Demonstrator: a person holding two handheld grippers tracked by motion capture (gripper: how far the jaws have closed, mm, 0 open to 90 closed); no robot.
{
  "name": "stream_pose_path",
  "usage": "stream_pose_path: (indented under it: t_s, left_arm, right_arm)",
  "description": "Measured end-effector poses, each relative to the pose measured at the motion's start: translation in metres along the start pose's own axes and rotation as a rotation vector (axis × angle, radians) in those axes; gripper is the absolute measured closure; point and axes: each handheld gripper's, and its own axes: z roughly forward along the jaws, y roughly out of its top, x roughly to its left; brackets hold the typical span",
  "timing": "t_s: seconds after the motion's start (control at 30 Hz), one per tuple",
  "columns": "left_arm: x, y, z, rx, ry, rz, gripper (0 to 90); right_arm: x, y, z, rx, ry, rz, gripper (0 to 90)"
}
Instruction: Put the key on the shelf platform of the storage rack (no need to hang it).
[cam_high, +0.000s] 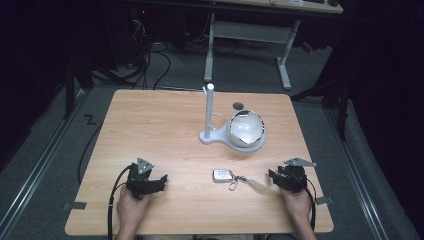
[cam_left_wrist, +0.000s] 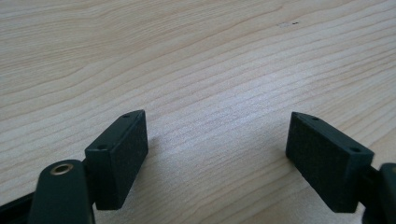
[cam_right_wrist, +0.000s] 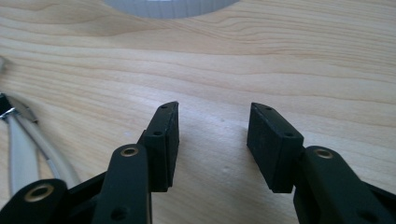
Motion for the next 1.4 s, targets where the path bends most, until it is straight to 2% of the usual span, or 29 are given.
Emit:
stream_pose_path:
  t_s: [0.13,0.23,0.4,0.43,0.57,0.7,0.9,1.13,1.4]
  left_arm:
    - [0.0,0.0,0.0,0.0,0.0,0.0,21.3]
    - [0.0,0.0,0.0,0.0,0.0,0.0,21.4]
    - [0.0,0.0,0.0,0.0,0.001,0.001,21.4]
    - [0.0,0.0,0.0,0.0,0.001,0.001,21.4]
    - [0.0,0.0,0.0,0.001,0.001,0.001,21.4]
    - [0.0,0.0,0.0,0.001,0.001,0.001,21.4]
    - [0.0,0.0,0.0,0.001,0.001,0.001,21.4]
    - [0.0,0.0,0.0,0.0,0.001,0.001,21.4]
    - [0.0,0.0,0.0,0.001,0.001,0.001,21.4]
  right_arm:
    - [0.005,0.001,-0.005,-0.016,0.031,-0.011,54.8]
    - [0.013,0.004,-0.012,-0.027,0.087,-0.033,55.6]
    - [0.023,0.004,-0.015,-0.03,0.122,-0.051,56.1]
    - [0.027,0.005,-0.016,-0.031,0.14,-0.068,56.4]
    - [0.036,0.006,-0.014,-0.024,0.162,-0.087,56.9]
    - [0.05,0.01,-0.009,-0.019,0.19,-0.132,57.7]
    - [0.06,0.013,-0.006,-0.017,0.214,-0.156,59.0]
    - [0.071,0.016,0.002,0.012,0.244,-0.188,62.9]
    - [0.077,0.018,0.012,0.043,0.251,-0.212,67.8]
